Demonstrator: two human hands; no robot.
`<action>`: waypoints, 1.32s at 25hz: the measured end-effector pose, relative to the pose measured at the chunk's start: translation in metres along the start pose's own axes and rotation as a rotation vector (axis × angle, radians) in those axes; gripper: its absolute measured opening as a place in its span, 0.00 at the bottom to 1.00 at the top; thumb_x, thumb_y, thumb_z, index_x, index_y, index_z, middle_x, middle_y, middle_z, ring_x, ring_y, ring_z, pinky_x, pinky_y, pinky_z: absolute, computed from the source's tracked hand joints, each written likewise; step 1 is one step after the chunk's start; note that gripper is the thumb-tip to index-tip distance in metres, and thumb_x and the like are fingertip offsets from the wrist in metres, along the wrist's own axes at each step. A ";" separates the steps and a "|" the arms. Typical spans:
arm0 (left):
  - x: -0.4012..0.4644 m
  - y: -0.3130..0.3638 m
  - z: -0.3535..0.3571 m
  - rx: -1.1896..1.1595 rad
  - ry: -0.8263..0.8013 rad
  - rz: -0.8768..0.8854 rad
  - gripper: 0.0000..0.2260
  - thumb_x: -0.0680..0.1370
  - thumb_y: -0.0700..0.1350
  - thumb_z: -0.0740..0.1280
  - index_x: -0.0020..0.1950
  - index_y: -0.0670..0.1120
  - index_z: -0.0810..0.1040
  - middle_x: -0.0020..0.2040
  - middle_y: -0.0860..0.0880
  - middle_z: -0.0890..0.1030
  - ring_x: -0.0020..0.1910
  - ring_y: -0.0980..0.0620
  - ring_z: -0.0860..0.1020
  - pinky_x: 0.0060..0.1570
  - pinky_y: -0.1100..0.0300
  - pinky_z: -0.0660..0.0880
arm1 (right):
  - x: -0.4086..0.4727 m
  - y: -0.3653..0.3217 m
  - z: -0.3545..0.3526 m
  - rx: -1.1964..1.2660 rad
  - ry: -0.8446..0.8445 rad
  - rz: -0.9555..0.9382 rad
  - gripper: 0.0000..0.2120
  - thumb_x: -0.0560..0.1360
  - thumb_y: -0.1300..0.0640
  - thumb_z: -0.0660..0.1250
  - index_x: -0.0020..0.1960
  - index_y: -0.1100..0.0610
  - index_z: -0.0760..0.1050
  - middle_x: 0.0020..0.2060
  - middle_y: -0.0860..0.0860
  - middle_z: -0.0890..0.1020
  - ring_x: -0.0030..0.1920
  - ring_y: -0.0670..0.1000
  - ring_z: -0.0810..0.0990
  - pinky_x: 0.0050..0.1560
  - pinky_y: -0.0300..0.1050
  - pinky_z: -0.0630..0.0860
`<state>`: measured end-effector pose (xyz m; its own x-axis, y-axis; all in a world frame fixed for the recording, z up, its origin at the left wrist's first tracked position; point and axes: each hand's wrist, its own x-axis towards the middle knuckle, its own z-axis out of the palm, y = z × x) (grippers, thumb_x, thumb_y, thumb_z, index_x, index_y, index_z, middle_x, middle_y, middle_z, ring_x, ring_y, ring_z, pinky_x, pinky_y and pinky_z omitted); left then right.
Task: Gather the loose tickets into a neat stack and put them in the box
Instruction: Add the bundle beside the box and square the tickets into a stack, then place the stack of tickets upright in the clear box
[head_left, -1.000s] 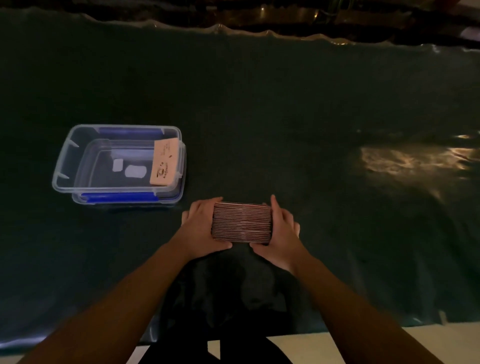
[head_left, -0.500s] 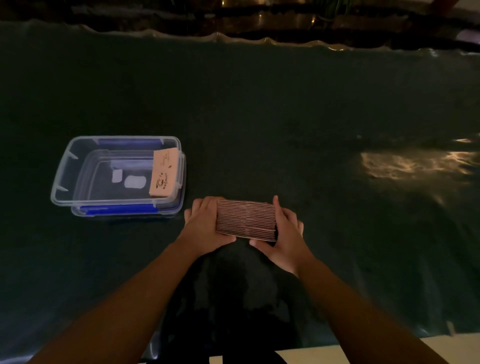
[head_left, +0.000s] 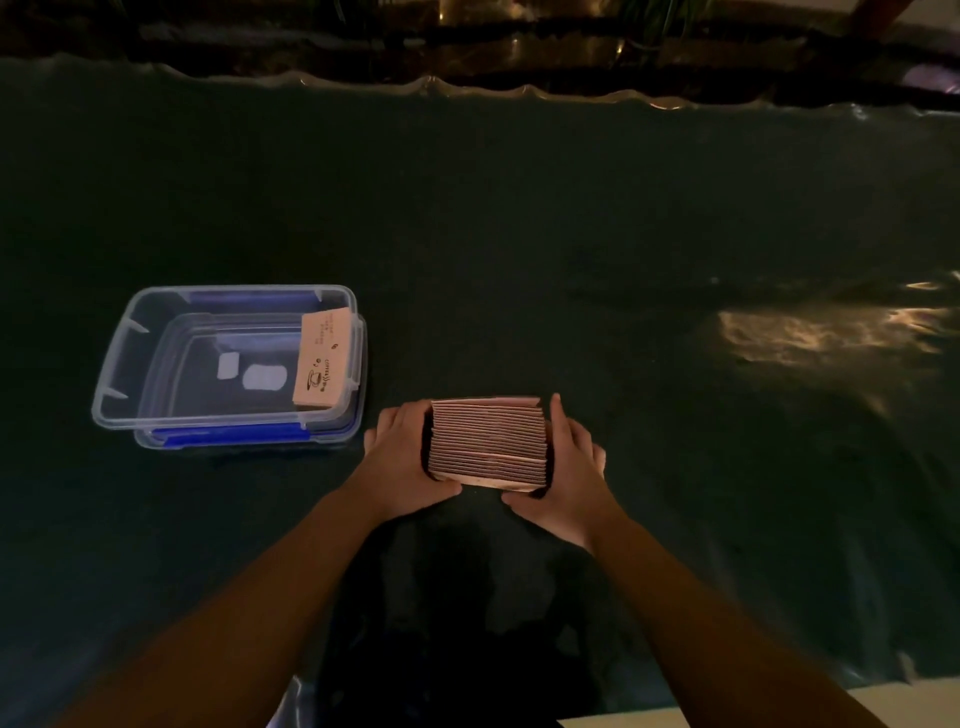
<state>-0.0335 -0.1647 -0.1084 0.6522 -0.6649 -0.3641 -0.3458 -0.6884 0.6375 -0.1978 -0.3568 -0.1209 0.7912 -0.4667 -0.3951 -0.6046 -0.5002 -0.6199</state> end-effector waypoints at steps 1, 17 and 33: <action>-0.001 -0.001 0.001 0.012 -0.008 -0.004 0.49 0.62 0.59 0.80 0.76 0.57 0.57 0.75 0.53 0.63 0.76 0.49 0.57 0.76 0.40 0.55 | 0.000 0.001 0.000 -0.026 -0.006 -0.015 0.68 0.58 0.33 0.76 0.82 0.35 0.33 0.80 0.43 0.56 0.80 0.59 0.54 0.78 0.65 0.57; 0.001 -0.004 0.001 0.036 -0.033 0.026 0.43 0.63 0.58 0.80 0.72 0.61 0.60 0.69 0.54 0.63 0.71 0.51 0.59 0.74 0.44 0.60 | 0.000 -0.008 -0.006 0.006 0.013 -0.160 0.51 0.63 0.42 0.77 0.79 0.36 0.52 0.73 0.41 0.66 0.72 0.42 0.60 0.80 0.60 0.55; -0.010 0.004 -0.016 -0.160 -0.175 -0.079 0.43 0.61 0.49 0.82 0.71 0.61 0.64 0.71 0.53 0.66 0.72 0.50 0.65 0.73 0.46 0.66 | 0.000 -0.027 -0.011 0.069 -0.147 0.021 0.47 0.57 0.44 0.79 0.68 0.31 0.56 0.62 0.44 0.64 0.68 0.55 0.63 0.63 0.53 0.63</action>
<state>-0.0306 -0.1564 -0.0911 0.5415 -0.6601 -0.5206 -0.1778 -0.6952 0.6965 -0.1831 -0.3510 -0.0971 0.7865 -0.3618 -0.5005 -0.6174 -0.4375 -0.6538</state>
